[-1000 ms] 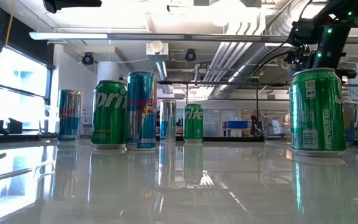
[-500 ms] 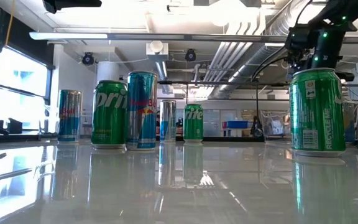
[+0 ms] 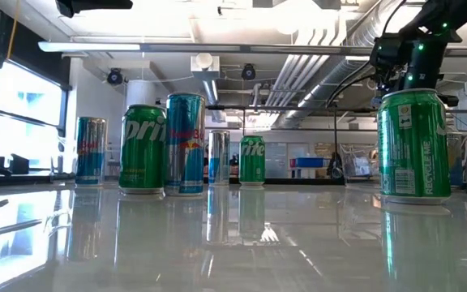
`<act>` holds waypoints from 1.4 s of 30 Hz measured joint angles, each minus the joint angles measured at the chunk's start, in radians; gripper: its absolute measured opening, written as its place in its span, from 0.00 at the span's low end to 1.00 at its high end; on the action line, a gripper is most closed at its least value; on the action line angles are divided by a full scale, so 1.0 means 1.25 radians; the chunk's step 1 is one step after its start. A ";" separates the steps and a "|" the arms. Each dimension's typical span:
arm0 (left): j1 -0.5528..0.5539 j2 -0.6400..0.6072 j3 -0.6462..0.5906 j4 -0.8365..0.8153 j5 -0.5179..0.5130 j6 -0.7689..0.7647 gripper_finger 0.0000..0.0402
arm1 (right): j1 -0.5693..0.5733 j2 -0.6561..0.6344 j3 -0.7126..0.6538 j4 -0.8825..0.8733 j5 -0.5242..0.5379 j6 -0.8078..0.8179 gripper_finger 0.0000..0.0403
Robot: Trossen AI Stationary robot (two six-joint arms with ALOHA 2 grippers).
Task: Sort soda cans
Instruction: Put the bottom right blue white can into the top right transparent bin, then put the blue white soda can into the top right transparent bin
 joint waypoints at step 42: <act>0.000 0.000 0.000 -0.002 0.000 -0.002 0.83 | 0.011 -0.059 0.144 -0.128 0.020 0.001 0.85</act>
